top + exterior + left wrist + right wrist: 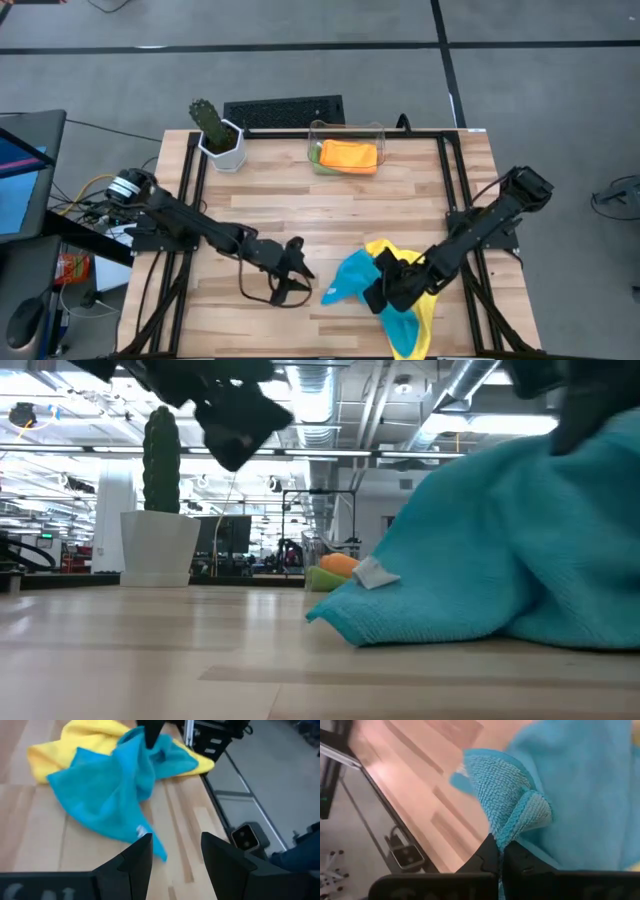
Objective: Fold microfiber towels
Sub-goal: Fold the blue towel
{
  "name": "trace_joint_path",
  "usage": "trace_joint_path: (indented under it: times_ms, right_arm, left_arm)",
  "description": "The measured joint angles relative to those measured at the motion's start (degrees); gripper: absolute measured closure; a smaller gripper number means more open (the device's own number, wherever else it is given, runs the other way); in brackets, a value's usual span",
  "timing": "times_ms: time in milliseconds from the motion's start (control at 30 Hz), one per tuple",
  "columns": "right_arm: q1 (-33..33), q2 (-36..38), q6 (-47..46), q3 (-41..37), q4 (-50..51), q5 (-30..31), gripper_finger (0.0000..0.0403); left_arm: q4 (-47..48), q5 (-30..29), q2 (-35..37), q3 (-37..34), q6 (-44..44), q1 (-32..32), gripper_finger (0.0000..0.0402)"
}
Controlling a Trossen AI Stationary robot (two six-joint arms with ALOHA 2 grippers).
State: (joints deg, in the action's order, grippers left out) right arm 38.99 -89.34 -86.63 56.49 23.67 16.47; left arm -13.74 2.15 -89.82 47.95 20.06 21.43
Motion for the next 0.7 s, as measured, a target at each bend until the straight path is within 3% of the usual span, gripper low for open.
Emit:
trace_joint_path:
  times_ms: [433, 700]
  right_arm:
    - [-3.33, 0.00, 6.33, 0.00, -4.48, -0.52, 0.0377]
    - [-1.73, 0.00, 7.11, 0.00, -5.28, -0.55, 0.0370]
  left_arm:
    - [-15.15, 2.25, -16.38, 0.06, 7.49, 0.10, 0.0240]
    - [-14.67, -5.08, -19.18, 0.05, 8.55, 0.20, 0.0240]
